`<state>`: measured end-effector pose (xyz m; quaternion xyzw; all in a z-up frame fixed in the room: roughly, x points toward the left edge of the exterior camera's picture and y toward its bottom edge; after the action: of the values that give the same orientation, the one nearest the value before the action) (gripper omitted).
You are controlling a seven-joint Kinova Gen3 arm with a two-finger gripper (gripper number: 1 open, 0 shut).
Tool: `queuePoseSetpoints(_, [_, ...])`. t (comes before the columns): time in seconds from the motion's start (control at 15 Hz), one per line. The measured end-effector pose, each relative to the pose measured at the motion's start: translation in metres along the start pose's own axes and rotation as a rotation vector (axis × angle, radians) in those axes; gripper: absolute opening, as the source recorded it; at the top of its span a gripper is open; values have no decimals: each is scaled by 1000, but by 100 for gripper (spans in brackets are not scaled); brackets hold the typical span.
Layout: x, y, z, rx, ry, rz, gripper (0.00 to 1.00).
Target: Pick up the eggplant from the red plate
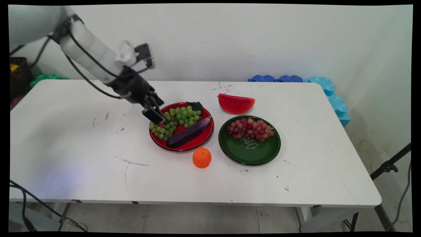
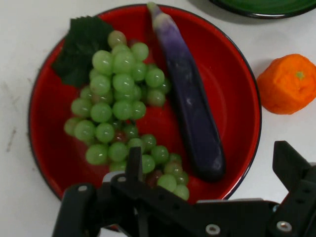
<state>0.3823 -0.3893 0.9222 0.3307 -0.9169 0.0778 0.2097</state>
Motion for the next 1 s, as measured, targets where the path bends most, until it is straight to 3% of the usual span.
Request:
queuePoseSetpoints(0.6, [14, 7, 78, -16, -42, -75, 100])
queuePoseSetpoints(1.0, [20, 9, 112, -28, -54, -96, 100])
